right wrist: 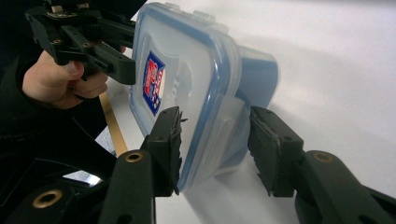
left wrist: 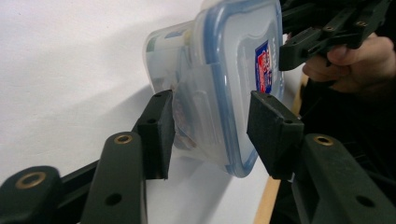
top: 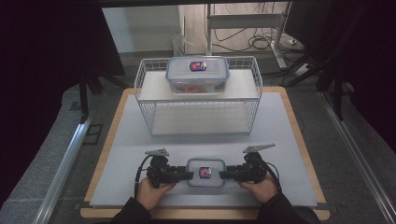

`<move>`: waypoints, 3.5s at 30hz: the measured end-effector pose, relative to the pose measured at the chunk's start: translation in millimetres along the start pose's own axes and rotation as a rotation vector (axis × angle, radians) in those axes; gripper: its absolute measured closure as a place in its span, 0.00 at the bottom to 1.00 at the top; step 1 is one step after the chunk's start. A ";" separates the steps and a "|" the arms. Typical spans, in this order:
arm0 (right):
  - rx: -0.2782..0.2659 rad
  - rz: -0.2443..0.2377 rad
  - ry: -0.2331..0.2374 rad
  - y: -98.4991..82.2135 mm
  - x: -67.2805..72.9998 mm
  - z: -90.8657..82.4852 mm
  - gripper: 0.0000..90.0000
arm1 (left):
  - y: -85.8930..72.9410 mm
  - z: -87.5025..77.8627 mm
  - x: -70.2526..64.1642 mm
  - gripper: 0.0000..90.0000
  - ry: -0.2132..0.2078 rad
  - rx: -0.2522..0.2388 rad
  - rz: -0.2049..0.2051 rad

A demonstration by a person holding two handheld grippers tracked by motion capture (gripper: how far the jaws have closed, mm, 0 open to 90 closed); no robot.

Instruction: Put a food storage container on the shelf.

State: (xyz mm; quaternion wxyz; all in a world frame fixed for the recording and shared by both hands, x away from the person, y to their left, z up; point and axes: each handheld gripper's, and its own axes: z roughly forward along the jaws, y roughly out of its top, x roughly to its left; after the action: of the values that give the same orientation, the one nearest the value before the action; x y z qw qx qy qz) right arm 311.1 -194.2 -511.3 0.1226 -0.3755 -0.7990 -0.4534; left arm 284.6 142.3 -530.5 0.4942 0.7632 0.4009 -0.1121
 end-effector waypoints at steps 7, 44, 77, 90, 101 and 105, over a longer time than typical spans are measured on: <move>-0.006 0.023 0.010 -0.8 -0.7 0.3 0.62 | -1.4 -1.2 2.8 0.59 -0.024 -0.010 -0.032; -0.172 -0.061 0.042 84.6 24.9 -41.4 0.63 | 86.0 -55.4 -24.7 0.64 -0.011 -0.186 0.030; -0.235 -0.101 0.066 208.0 52.8 -73.5 0.65 | 194.4 -118.9 -34.6 0.64 -0.004 -0.248 0.035; -0.276 -0.061 0.050 253.6 50.4 -79.6 0.64 | 239.7 -130.5 -26.5 0.64 0.001 -0.277 -0.001; -0.313 -0.028 0.049 280.7 37.0 -82.4 0.64 | 266.7 -128.3 -14.0 0.64 -0.005 -0.311 -0.038; -0.324 -0.007 0.052 286.2 31.2 -80.7 0.64 | 269.3 -125.3 -8.1 0.64 -0.005 -0.321 -0.055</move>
State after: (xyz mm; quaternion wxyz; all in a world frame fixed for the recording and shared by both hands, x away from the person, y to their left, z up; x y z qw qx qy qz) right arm 481.5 -157.1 -268.4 0.0796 -0.3755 -0.7132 -0.5865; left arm 445.8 192.8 -286.0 0.6076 0.6628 0.4331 -0.0621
